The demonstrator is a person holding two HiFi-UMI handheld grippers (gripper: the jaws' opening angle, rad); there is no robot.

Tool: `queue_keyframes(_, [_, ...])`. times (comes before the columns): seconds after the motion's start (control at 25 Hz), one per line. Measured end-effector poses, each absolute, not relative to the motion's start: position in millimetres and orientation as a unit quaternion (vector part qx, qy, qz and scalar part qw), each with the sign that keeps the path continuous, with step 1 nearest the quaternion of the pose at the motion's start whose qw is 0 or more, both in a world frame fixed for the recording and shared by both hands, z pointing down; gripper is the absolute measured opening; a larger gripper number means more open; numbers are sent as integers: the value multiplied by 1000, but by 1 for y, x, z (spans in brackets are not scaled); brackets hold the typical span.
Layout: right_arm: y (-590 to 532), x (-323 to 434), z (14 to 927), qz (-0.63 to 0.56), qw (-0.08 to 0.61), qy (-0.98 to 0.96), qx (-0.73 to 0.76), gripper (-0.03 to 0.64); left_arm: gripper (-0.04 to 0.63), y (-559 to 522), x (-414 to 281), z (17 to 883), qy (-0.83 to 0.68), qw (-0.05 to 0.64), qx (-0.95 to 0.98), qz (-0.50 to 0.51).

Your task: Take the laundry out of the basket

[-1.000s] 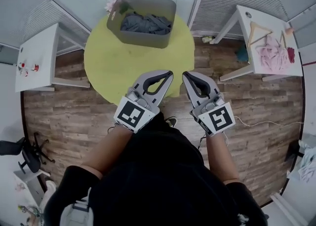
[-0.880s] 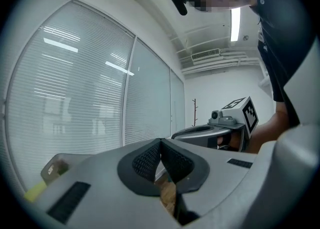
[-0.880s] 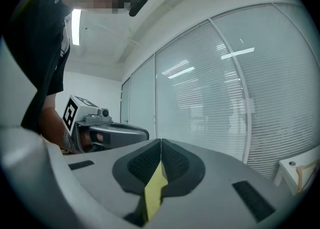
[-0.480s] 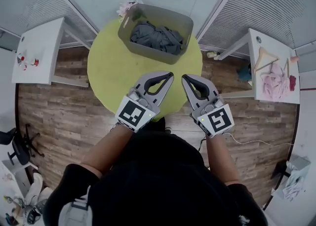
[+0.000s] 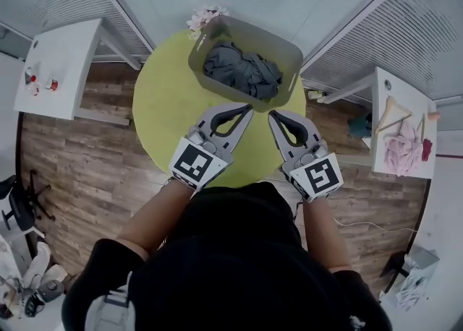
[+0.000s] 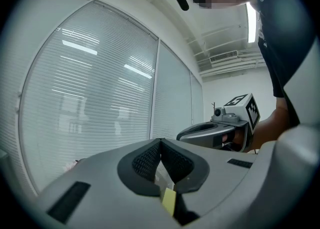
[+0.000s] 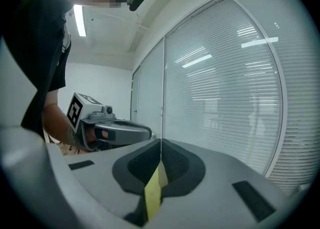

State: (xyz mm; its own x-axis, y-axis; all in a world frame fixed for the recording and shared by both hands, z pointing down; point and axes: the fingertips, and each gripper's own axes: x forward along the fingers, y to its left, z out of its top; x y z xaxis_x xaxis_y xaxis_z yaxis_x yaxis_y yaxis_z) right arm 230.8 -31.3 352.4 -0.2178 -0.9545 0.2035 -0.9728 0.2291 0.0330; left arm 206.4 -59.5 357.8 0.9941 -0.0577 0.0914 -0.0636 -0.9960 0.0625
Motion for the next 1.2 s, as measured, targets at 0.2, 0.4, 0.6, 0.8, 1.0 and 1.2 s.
queue_keyframes(0.2, [-61,234,359,55,97,-796,595,23,10,-90,203,361,-69,41,996,41])
queue_keyframes(0.4, [-90,244,369,54,103,-818,564,23,10,-116,209,366,-115,42,992,23])
queue_keyframes(0.6, [-118,261,377,59,109,-838,532,23,9,-140,214,373,-170,68,983,27])
queue_keyframes(0.8, [-152,288,387,58,108,-855,504,23,9,-168,231,376,-209,39,976,45])
queue_keyframes(1.0, [-179,313,417,81,126,-861,486,23,9,-193,255,392,-242,49,968,41])
queue_keyframes(1.2, [-208,335,456,116,154,-860,472,23,9,-218,273,402,-267,31,963,21])
